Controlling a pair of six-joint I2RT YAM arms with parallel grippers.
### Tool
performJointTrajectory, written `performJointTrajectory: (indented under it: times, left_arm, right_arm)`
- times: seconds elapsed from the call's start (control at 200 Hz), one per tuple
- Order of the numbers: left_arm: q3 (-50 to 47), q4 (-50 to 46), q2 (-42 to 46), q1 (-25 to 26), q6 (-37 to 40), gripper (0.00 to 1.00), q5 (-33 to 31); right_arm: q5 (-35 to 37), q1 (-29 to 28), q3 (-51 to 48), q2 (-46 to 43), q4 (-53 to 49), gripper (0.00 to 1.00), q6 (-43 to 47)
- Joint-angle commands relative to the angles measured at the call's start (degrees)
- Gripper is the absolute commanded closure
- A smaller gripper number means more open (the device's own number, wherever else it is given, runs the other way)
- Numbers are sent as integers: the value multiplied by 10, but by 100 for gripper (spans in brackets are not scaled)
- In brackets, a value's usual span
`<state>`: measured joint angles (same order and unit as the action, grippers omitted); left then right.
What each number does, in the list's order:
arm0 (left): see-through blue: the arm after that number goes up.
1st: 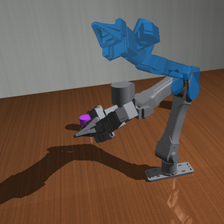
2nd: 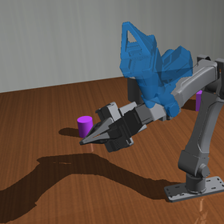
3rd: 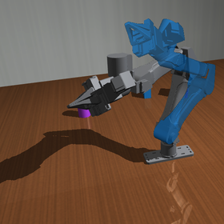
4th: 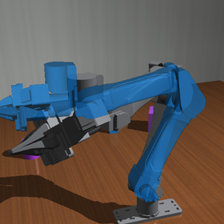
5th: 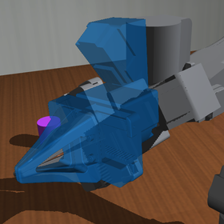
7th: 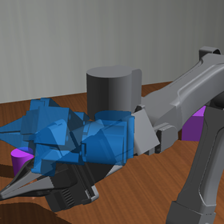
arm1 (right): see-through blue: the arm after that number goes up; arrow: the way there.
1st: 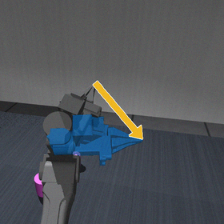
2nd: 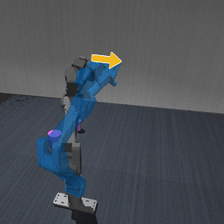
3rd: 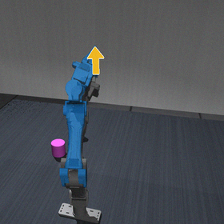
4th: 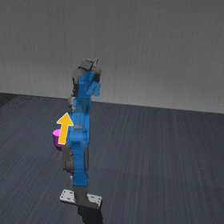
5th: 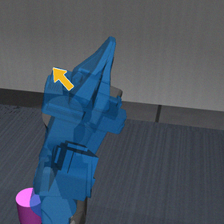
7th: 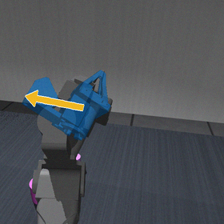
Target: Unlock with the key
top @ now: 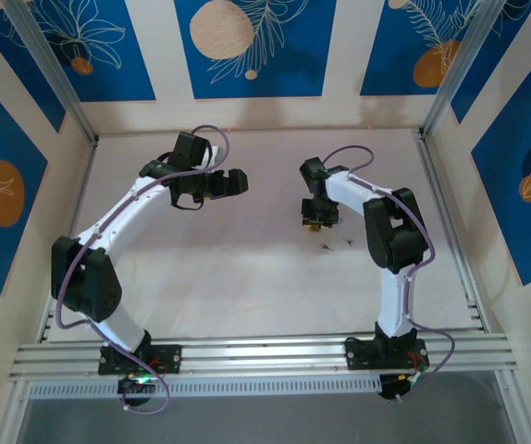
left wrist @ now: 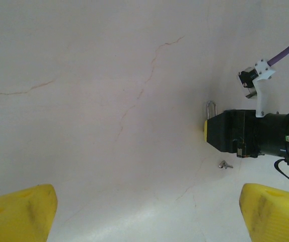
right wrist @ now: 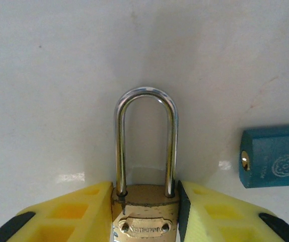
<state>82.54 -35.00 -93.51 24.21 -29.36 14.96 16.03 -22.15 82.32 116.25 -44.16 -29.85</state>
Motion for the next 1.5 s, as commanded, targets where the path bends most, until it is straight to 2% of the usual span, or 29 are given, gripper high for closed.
performJointTrajectory:
  times: [0.0, 0.195, 0.53, 0.68, 1.021, 1.161, 1.381, 1.496]
  left_arm:
    - [7, -7, 23, -8, 18, 7, -10]
    - [6, -5, 39, -43, 18, 6, -19]
    - [-7, 7, 66, -140, 10, 5, -35]
    - [-14, 16, 67, -158, 2, 5, -27]
    - [-15, 12, 51, -162, 6, 5, -38]
    - [-14, 13, 48, -163, 4, 5, -33]
    - [-16, 16, 42, -165, 2, 5, -27]
    - [-15, 16, 38, -166, 0, 5, -23]
  right_arm:
    - [-19, -20, -11, -21, 13, 62, 13]
    - [-9, -72, 14, -22, 11, 62, 21]
    - [29, -260, 112, 40, -19, 62, 48]
    - [41, -311, 147, 71, -34, 61, 60]
    - [-3, -314, 167, 105, -23, 61, 90]
    - [-12, -311, 170, 110, -31, 57, 97]
    - [-9, -309, 151, 91, -34, 43, 95]
    - [-3, -308, 132, 75, -32, 41, 95]
